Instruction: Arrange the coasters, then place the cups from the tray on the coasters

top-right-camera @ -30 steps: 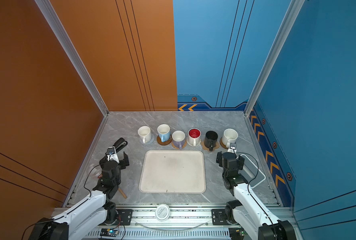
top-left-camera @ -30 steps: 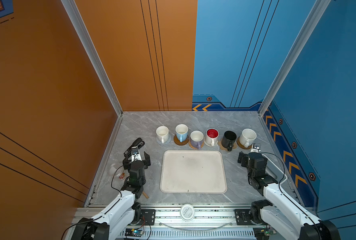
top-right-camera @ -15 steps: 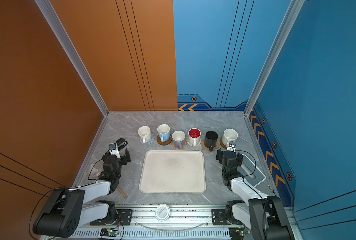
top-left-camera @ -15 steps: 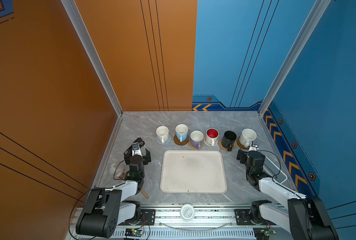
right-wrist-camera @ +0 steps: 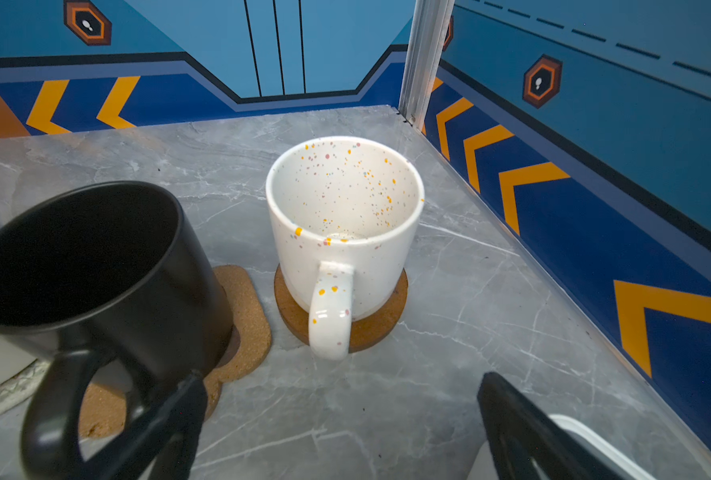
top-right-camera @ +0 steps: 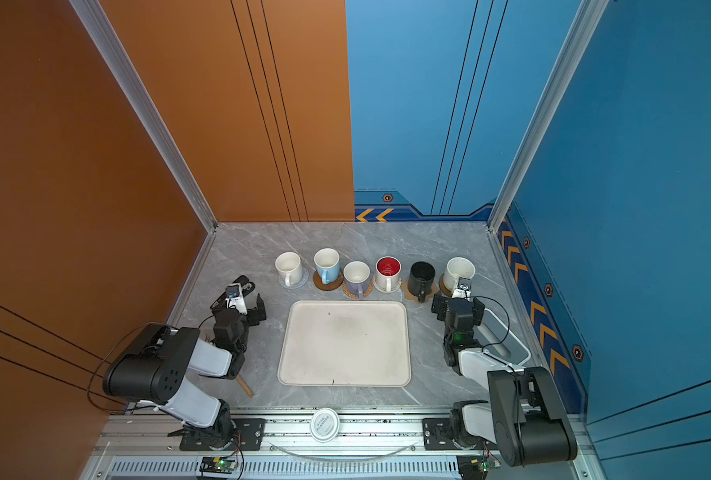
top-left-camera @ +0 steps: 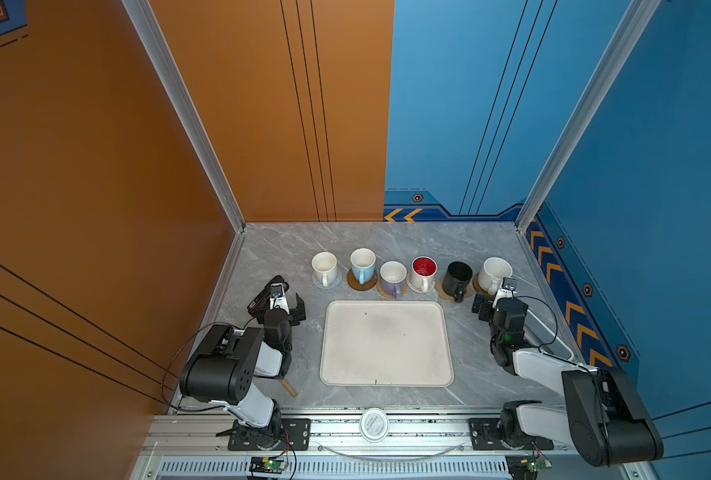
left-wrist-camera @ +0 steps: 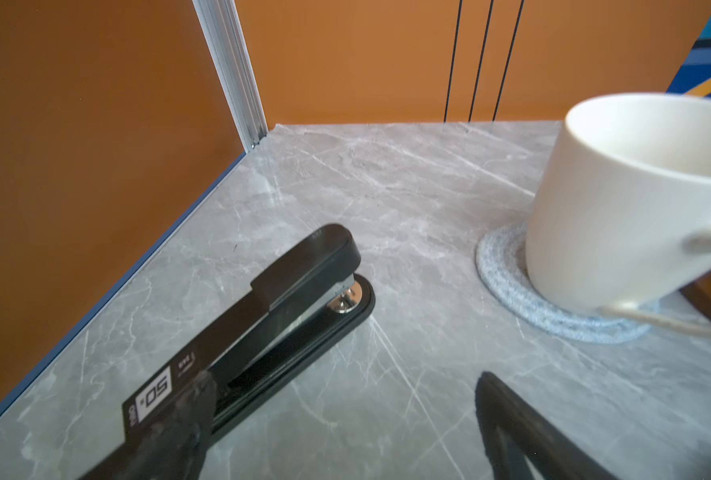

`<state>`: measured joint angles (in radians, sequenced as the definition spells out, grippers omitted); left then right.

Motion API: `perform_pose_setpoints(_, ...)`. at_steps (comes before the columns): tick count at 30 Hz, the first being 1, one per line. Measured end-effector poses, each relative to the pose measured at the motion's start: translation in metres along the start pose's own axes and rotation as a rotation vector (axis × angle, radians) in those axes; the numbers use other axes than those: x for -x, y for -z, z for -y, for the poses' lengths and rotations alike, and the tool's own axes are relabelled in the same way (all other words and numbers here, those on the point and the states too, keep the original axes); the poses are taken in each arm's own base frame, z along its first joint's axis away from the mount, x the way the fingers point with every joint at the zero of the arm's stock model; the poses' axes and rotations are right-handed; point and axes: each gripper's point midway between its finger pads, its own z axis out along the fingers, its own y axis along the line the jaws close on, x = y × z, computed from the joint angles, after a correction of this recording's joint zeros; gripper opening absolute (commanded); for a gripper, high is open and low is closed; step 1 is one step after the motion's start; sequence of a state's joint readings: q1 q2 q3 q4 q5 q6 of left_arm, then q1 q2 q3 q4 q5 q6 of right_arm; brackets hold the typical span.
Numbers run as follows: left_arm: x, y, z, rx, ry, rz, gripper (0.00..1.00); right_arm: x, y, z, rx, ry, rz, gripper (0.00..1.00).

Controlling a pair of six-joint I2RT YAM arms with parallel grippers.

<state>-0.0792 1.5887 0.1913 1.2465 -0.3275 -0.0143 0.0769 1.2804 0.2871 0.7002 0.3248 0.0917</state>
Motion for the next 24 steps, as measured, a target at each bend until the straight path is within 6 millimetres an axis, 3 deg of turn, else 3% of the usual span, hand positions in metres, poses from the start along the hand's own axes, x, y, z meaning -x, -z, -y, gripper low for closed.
perform_pose_setpoints(8, 0.009, -0.003, 0.000, 0.003, 0.009, 0.025, 0.98, 0.000, -0.013, -0.007, 0.025, 0.005, 0.022, 1.00)
perform_pose_setpoints(14, 0.009, -0.004, 0.000, 0.003, 0.008, 0.020, 0.98, -0.024, -0.028, -0.011, 0.026, 0.022, -0.019, 1.00)
perform_pose_setpoints(20, 0.009, -0.010, 0.002, 0.004, 0.003, 0.003, 0.98, -0.005, -0.033, -0.014, 0.029, 0.006, 0.027, 1.00)
perform_pose_setpoints(24, 0.014, -0.020, 0.006, 0.004, -0.005, -0.019, 0.98, -0.004, -0.034, -0.015, 0.030, 0.005, 0.031, 1.00)
